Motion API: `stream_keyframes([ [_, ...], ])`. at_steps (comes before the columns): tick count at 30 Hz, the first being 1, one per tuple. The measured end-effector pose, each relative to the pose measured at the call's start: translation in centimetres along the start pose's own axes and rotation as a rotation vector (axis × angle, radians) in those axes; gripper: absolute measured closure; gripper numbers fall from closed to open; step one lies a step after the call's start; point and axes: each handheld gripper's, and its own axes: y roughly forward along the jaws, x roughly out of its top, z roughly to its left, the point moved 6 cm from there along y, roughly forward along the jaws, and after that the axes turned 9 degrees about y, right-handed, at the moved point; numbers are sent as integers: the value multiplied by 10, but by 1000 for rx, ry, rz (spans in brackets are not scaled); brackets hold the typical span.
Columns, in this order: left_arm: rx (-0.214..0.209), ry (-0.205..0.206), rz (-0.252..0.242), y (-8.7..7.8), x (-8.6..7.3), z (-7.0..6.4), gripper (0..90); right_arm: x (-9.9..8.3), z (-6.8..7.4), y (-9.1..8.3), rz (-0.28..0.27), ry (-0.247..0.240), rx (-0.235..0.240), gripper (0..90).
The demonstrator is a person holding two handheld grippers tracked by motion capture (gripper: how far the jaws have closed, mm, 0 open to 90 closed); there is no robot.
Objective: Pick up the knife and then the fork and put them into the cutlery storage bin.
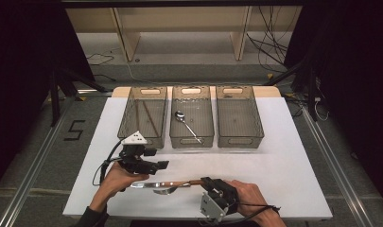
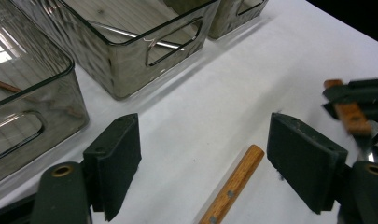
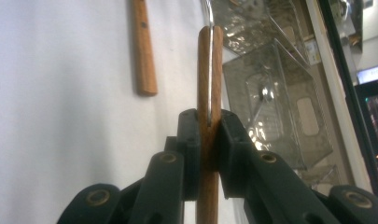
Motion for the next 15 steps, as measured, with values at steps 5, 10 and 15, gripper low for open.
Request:
stream_keyframes([
  [5,28,0,-54,0,-6,2,233,-6,-16,-5,-6,122,10,811],
  [10,39,-10,-99,-1,-12,-1,228,-15,-36,-8,20,292,32,812],
  [15,24,-3,-120,3,-18,-9,223,-27,-58,-5,55,451,64,811],
])
